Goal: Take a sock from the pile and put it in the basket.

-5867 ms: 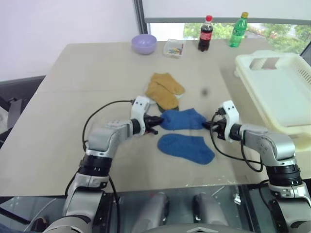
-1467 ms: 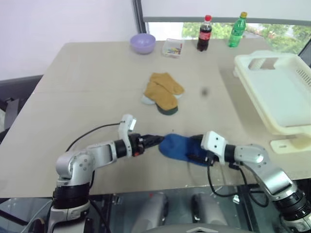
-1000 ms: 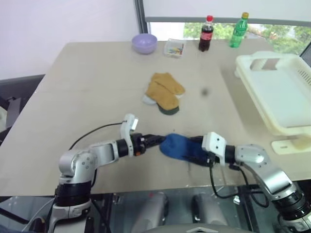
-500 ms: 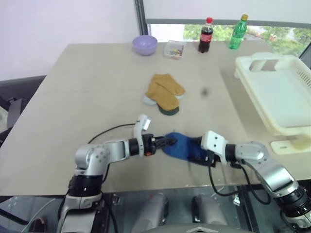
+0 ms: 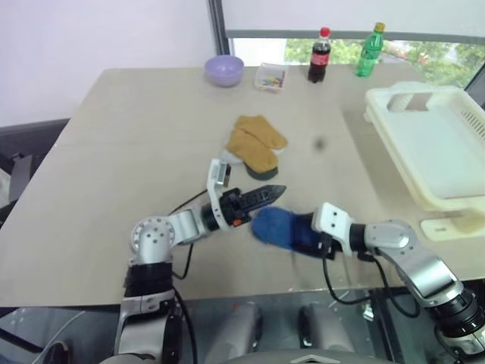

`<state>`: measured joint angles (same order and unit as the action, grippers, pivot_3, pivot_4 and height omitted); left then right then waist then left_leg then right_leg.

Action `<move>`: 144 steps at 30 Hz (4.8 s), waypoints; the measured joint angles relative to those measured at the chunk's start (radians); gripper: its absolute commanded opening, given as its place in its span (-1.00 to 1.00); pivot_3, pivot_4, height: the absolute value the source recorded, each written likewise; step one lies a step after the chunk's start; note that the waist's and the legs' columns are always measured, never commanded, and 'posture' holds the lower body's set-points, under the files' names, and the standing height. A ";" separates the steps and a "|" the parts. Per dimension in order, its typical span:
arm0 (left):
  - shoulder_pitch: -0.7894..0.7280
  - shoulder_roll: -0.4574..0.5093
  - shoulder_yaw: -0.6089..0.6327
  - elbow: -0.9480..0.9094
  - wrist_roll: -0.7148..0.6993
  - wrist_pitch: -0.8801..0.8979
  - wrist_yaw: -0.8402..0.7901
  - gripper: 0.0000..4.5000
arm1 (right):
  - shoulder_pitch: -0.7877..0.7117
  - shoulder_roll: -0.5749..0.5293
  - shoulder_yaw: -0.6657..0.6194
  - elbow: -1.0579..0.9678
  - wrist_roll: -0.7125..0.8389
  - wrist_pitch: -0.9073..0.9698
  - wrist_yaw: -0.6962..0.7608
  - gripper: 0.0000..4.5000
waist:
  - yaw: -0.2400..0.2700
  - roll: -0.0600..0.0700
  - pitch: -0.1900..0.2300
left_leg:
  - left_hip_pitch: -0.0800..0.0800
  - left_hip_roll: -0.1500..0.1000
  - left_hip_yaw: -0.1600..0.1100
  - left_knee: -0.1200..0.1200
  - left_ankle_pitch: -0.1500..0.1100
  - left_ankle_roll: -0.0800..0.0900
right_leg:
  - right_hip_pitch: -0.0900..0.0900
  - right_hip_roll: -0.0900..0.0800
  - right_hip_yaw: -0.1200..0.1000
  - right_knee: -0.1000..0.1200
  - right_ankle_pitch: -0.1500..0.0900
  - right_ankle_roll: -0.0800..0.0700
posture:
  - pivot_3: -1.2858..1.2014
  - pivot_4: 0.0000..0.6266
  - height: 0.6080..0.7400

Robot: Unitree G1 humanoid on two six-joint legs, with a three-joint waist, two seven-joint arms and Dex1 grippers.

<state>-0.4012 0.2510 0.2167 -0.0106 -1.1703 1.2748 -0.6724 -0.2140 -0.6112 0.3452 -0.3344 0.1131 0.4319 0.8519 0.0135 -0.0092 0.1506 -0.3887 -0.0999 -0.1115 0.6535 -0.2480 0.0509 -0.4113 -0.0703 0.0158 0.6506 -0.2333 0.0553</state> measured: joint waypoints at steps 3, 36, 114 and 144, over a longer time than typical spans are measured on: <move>0.027 0.003 -0.042 -0.005 0.029 0.002 0.015 0.37 | -0.001 0.005 0.000 0.001 -0.001 0.003 -0.008 0.46 | 0.000 0.000 0.000 | 0.000 0.000 0.000 0.000 0.000 0.000 | 0.000 0.000 0.000 0.000 0.000 0.000 | 0.03 -0.52 1.00; 0.022 0.092 -0.109 0.031 0.237 -0.084 -0.046 0.37 | -0.007 0.019 0.000 0.003 -0.014 0.025 -0.038 0.46 | 0.003 -0.002 -0.003 | 0.001 0.000 0.000 0.000 0.000 0.000 | 0.001 0.000 -0.001 0.000 0.000 0.000 | 0.03 -0.52 1.00; -0.073 -0.132 -0.241 0.079 0.198 -0.037 -0.008 0.39 | 0.167 -0.184 -0.511 -0.386 0.385 0.526 -0.036 0.57 | 0.008 -0.002 0.000 | -0.009 0.000 -0.004 -0.001 0.000 0.000 | -0.003 -0.001 -0.004 -0.007 0.000 0.000 | 0.03 -0.52 1.00; -0.120 -0.179 -0.295 0.219 0.311 -0.113 -0.110 0.41 | 0.153 -0.127 -0.444 -0.347 0.498 0.809 -0.382 0.98 | 0.024 -0.002 0.000 | -0.009 0.000 -0.004 -0.001 0.000 0.000 | -0.003 -0.001 -0.004 -0.007 0.000 0.000 | 0.03 -0.52 1.00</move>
<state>-0.5214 0.0716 -0.0779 0.2081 -0.8588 1.1618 -0.7826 -0.0611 -0.7385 -0.0986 -0.6811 0.6114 1.2408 0.4695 0.0379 -0.0116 0.1501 -0.3977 -0.1001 -0.1153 0.6530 -0.2481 0.0512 -0.4142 -0.0709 0.0117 0.6438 -0.2333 0.0555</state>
